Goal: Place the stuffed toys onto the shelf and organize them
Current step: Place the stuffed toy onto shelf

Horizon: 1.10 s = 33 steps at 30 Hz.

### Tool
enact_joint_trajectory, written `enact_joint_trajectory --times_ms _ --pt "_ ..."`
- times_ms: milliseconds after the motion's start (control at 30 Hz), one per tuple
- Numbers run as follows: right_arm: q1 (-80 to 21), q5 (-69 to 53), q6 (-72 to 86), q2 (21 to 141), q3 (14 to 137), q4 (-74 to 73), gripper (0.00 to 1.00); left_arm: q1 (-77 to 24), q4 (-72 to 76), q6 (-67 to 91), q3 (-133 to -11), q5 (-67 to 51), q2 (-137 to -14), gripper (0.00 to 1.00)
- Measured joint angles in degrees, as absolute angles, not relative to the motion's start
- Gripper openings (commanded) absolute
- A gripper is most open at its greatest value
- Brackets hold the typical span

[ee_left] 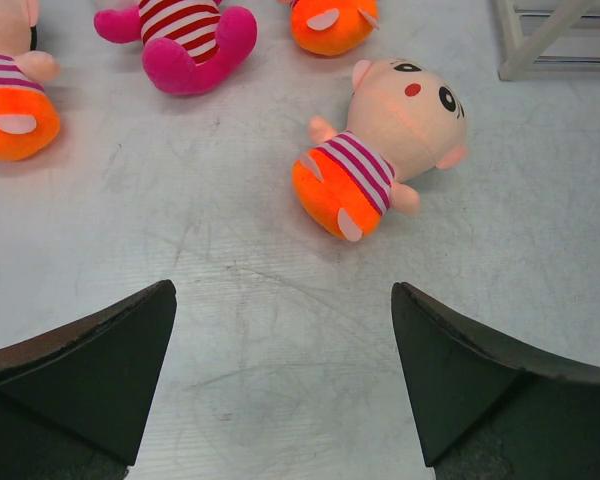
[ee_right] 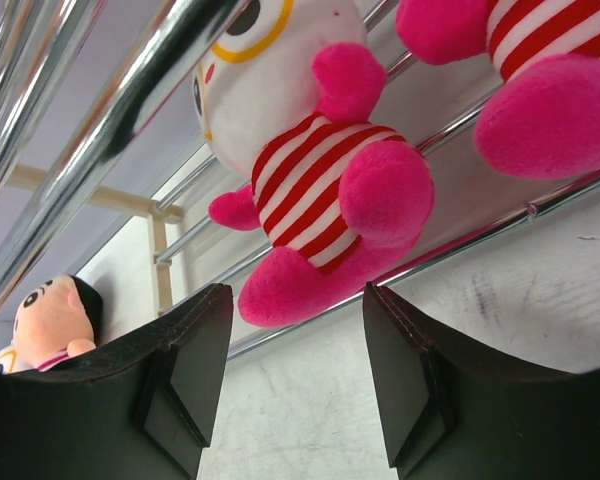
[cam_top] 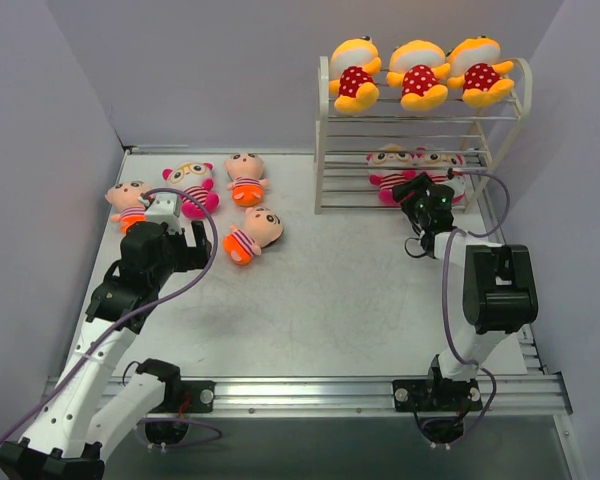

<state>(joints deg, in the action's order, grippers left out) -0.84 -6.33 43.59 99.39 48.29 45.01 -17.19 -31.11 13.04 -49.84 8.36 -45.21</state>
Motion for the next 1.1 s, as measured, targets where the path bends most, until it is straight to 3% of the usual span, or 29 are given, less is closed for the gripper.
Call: enact_joint_trajectory --times_ms 867,1100 --pt "1.9 -1.9 47.4 103.9 48.1 52.5 0.50 -17.2 -31.1 13.0 -49.8 8.4 -45.2 0.97" --pt "2.1 -1.7 47.2 103.9 48.1 52.5 0.45 -17.2 -31.1 13.1 -49.8 8.4 -45.2 0.97"
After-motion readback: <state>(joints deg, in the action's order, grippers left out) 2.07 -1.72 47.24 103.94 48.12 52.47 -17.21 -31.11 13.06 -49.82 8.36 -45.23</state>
